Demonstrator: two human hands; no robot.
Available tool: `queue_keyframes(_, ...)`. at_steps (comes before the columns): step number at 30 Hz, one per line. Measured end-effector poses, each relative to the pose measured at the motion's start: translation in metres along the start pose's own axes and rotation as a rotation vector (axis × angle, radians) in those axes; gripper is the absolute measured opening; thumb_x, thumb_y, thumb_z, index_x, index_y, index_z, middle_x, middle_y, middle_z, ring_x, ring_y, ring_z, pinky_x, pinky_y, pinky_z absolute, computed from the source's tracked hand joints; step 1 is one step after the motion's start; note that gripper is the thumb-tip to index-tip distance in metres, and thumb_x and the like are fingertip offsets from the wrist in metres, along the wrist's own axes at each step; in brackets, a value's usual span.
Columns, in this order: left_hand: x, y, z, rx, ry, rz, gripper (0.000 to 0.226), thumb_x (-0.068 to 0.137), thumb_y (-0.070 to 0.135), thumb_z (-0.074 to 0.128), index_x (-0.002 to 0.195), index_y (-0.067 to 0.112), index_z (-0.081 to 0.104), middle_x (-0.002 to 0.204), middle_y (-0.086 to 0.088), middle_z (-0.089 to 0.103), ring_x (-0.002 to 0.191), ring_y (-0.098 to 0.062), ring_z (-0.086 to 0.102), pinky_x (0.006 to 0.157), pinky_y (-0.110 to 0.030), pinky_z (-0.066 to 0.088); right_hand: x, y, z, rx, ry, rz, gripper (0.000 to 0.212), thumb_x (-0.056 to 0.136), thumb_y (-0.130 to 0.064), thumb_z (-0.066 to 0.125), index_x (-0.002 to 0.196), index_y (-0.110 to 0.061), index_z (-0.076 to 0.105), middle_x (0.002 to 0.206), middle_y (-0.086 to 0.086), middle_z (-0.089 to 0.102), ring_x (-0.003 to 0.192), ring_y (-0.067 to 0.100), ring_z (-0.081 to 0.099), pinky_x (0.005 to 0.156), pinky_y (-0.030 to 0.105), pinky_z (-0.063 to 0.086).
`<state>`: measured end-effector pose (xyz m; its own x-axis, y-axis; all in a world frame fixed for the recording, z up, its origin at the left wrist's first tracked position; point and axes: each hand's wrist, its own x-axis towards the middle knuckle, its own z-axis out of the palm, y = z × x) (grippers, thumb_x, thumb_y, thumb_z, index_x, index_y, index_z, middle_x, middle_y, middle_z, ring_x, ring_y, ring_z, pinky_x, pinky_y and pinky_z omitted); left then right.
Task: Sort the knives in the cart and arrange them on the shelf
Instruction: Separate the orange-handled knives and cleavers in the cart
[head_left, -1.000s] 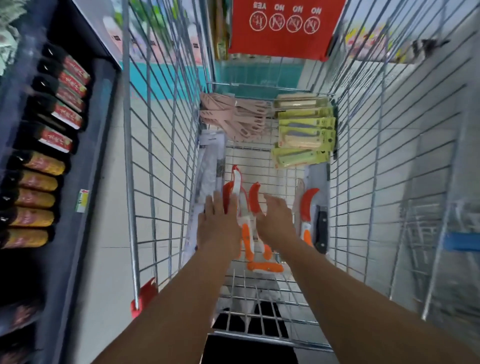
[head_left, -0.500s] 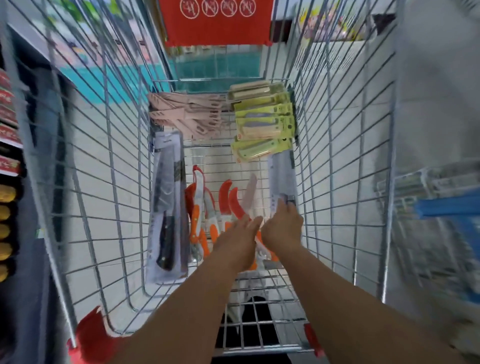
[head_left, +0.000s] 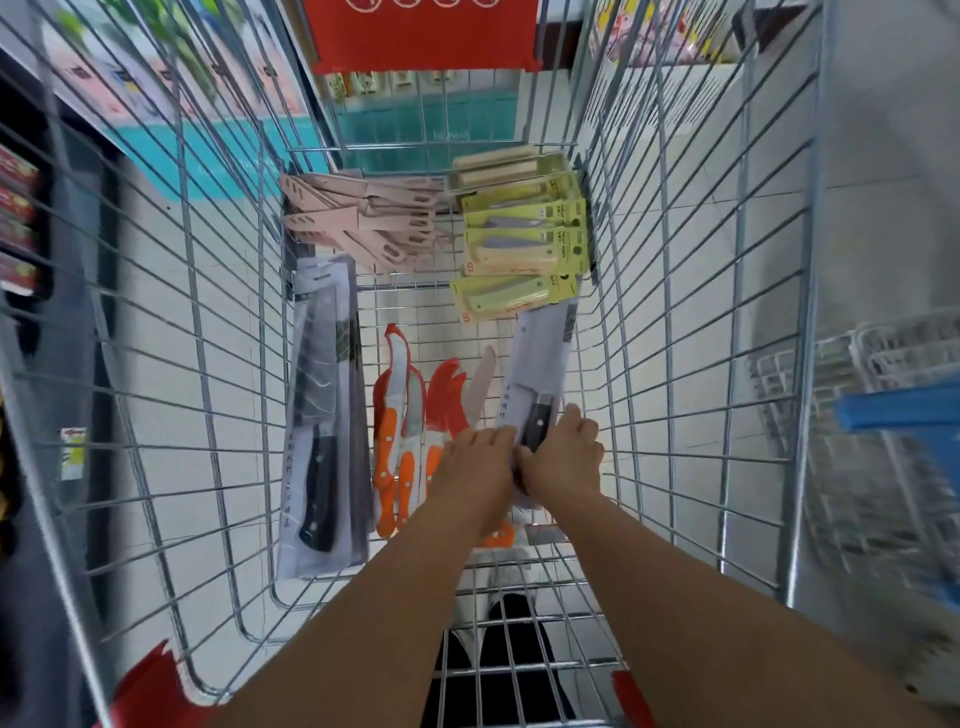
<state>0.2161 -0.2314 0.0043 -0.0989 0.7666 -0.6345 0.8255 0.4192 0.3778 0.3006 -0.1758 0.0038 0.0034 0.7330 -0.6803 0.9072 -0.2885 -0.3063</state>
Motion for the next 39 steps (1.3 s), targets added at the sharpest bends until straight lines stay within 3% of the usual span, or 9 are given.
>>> queue_keyframes(4, 0.013, 0.011, 0.003, -0.289, -0.012, -0.091, 0.077, 0.082, 0.014, 0.068, 0.146, 0.015, 0.025, 0.145, -0.011, 0.033, 0.132, -0.028, 0.034, 0.107, -0.036, 0.034, 0.008, -0.004, 0.001, -0.029, 0.002, 0.011, 0.066, 0.084, -0.029, 0.067, 0.135, -0.013, 0.029, 0.134, 0.012, 0.033, 0.122, 0.037, 0.035, 0.093, 0.045, 0.042)
queue_keyframes(8, 0.018, 0.018, -0.004, -0.618, -0.016, -0.18, 0.048, 0.086, 0.011, 0.061, 0.131, 0.017, 0.045, 0.127, -0.006, 0.054, 0.109, -0.025, 0.056, 0.085, -0.034, 0.048, 0.017, -0.006, -0.007, -0.048, -0.035, 0.09, 0.065, 0.081, -0.017, 0.068, 0.134, -0.01, 0.031, 0.133, 0.015, 0.033, 0.12, 0.04, 0.041, 0.093, 0.045, 0.043)
queue_keyframes(13, 0.011, 0.022, -0.019, -0.746, 0.022, -0.223, 0.034, 0.095, 0.008, 0.048, 0.129, 0.01, 0.05, 0.127, -0.005, 0.054, 0.118, -0.024, 0.052, 0.09, -0.028, 0.042, 0.013, -0.015, -0.024, 0.048, -0.098, 0.096, 0.063, 0.082, -0.016, 0.069, 0.131, -0.011, 0.03, 0.128, 0.018, 0.037, 0.095, 0.033, 0.053, 0.067, 0.034, 0.043)
queue_keyframes(18, 0.0, 0.028, -0.046, -0.782, 0.116, -0.175, 0.019, 0.097, 0.011, 0.05, 0.083, 0.023, 0.056, 0.111, 0.0, 0.054, 0.08, -0.004, 0.052, 0.062, -0.01, 0.039, 0.006, -0.032, -0.051, 0.018, -0.098, 0.029, 0.077, 0.083, -0.015, 0.062, 0.144, -0.015, 0.015, 0.133, 0.022, 0.04, 0.105, 0.037, 0.055, 0.068, 0.035, 0.043)
queue_keyframes(23, -0.017, 0.037, -0.073, -0.746, 0.087, -0.18, 0.017, 0.092, 0.011, 0.054, 0.103, 0.005, 0.066, 0.102, -0.011, 0.067, 0.098, -0.027, 0.063, 0.085, -0.04, 0.053, -0.015, -0.05, -0.075, -0.02, -0.119, -0.011, 0.067, 0.083, -0.019, 0.06, 0.139, -0.008, 0.025, 0.129, 0.019, 0.046, 0.107, 0.035, 0.055, 0.073, 0.034, 0.049)
queue_keyframes(26, -0.032, 0.041, -0.08, -0.831, 0.071, -0.208, 0.034, 0.091, 0.007, 0.058, 0.125, 0.004, 0.055, 0.118, -0.014, 0.063, 0.106, -0.025, 0.062, 0.09, -0.034, 0.051, -0.033, -0.05, -0.087, 0.003, -0.145, -0.034, 0.05, 0.084, -0.014, 0.056, 0.129, -0.001, 0.038, 0.105, 0.013, 0.054, 0.088, 0.025, 0.055, 0.053, 0.026, 0.04)
queue_keyframes(31, -0.061, 0.048, -0.081, -0.906, 0.065, -0.232, 0.048, 0.088, 0.004, 0.06, 0.134, 0.006, 0.046, 0.116, -0.012, 0.061, 0.101, -0.023, 0.062, 0.086, -0.034, 0.053, -0.07, -0.044, -0.096, 0.124, -0.183, -0.014, 0.014, 0.086, -0.006, 0.05, 0.097, -0.001, 0.055, 0.082, 0.013, 0.059, 0.076, 0.026, 0.059, 0.061, 0.029, 0.046)
queue_keyframes(35, -0.083, 0.053, -0.08, -0.932, 0.068, -0.21, 0.046, 0.087, 0.002, 0.06, 0.132, 0.011, 0.05, 0.121, -0.011, 0.062, 0.106, -0.024, 0.061, 0.094, -0.042, 0.051, -0.094, -0.04, -0.097, 0.216, -0.199, 0.052, 0.02, 0.087, -0.002, 0.047, 0.105, 0.001, 0.055, 0.078, 0.012, 0.057, 0.066, 0.022, 0.056, 0.053, 0.025, 0.044)
queue_keyframes(39, -0.104, 0.045, -0.087, -0.925, 0.157, -0.145, 0.037, 0.085, 0.012, 0.062, 0.121, 0.02, 0.058, 0.109, -0.002, 0.069, 0.098, -0.019, 0.064, 0.088, -0.037, 0.053, -0.11, -0.043, -0.089, 0.247, -0.142, -0.003, 0.04, 0.088, -0.011, 0.051, 0.125, 0.002, 0.043, 0.105, 0.017, 0.059, 0.082, 0.026, 0.06, 0.056, 0.027, 0.043)
